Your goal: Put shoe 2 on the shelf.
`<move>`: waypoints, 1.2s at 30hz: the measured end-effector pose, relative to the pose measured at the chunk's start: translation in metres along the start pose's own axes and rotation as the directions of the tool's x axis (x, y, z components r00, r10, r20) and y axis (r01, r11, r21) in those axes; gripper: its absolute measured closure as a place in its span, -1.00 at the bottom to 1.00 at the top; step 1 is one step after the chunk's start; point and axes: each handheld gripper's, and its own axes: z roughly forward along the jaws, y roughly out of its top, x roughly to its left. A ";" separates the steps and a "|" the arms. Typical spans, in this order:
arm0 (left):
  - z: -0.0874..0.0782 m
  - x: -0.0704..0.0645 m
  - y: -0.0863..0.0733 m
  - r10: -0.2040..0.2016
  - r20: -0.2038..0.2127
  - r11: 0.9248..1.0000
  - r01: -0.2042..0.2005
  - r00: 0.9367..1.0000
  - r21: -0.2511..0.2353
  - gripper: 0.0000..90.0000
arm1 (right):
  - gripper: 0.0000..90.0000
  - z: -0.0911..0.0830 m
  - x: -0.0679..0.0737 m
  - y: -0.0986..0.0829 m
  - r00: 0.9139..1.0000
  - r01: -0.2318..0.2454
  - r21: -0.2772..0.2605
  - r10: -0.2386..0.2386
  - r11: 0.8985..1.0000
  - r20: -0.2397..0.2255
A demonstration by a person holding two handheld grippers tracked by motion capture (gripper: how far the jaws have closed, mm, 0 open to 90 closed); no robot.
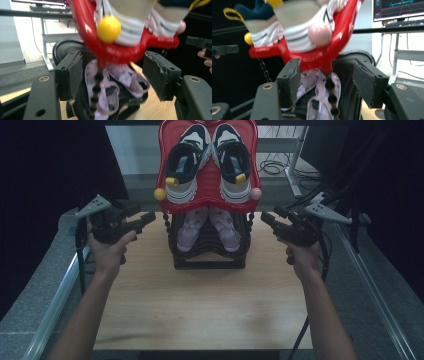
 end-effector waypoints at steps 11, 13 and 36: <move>0.004 -0.009 -0.061 0.000 0.023 0.997 -0.001 1.000 0.077 -0.26 | -0.09 -0.010 -0.003 -0.050 1.000 -0.026 0.061 0.025 0.998 0.003; 0.005 -0.012 -0.073 0.007 0.021 0.996 -0.009 1.000 0.093 -0.26 | -0.09 -0.013 -0.003 -0.063 0.999 -0.035 0.075 0.035 0.997 -0.002; 0.008 -0.008 -0.175 -0.058 0.012 0.963 0.053 0.998 0.265 -0.25 | -0.08 -0.025 -0.003 -0.165 0.998 -0.059 0.221 0.057 0.973 0.017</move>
